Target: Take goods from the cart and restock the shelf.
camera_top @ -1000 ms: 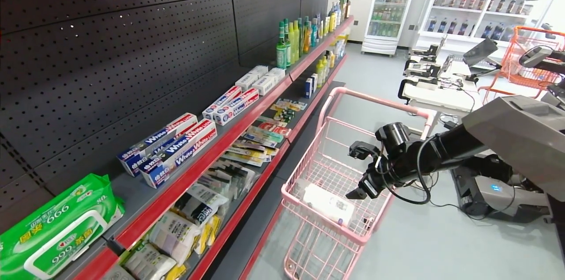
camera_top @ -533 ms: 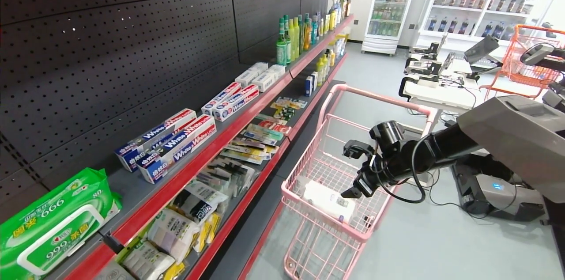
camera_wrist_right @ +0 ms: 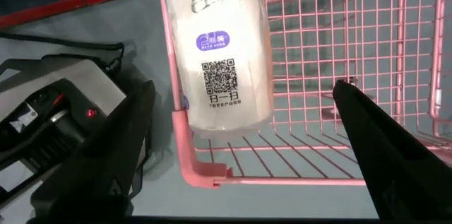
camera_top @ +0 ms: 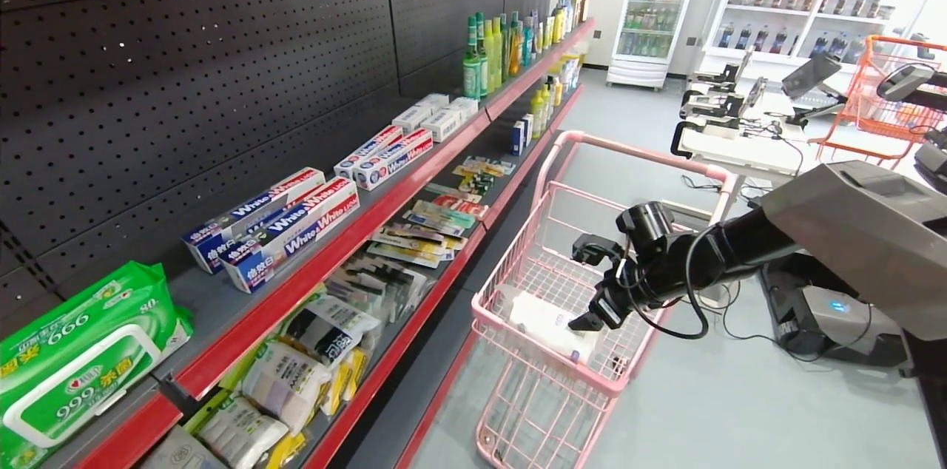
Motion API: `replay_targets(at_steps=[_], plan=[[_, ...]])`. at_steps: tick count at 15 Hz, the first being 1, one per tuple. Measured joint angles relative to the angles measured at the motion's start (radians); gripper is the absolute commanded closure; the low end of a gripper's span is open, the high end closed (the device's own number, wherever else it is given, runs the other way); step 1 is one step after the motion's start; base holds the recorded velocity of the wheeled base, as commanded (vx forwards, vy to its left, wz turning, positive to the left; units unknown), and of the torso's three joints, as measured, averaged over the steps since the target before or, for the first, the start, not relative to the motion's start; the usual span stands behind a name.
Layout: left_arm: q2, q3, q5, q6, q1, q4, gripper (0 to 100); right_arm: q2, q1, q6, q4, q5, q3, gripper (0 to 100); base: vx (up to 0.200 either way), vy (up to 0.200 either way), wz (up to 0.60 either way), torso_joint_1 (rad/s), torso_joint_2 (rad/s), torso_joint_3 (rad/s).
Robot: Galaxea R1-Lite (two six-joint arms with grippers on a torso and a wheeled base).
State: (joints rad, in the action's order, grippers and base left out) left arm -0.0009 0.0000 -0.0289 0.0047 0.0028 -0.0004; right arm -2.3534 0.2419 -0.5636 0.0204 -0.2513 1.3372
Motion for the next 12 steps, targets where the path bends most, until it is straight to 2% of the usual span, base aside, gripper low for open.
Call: replay_targets(at_steps=[12], plan=[[0.0, 0.0, 0.0, 0.0, 0.0, -0.001, 0, 0.0, 0.022, -0.01, 0.0, -0.003, 0.047, 0, 0.0, 0.0, 0.0, -0.16, 0.35, 0.196]])
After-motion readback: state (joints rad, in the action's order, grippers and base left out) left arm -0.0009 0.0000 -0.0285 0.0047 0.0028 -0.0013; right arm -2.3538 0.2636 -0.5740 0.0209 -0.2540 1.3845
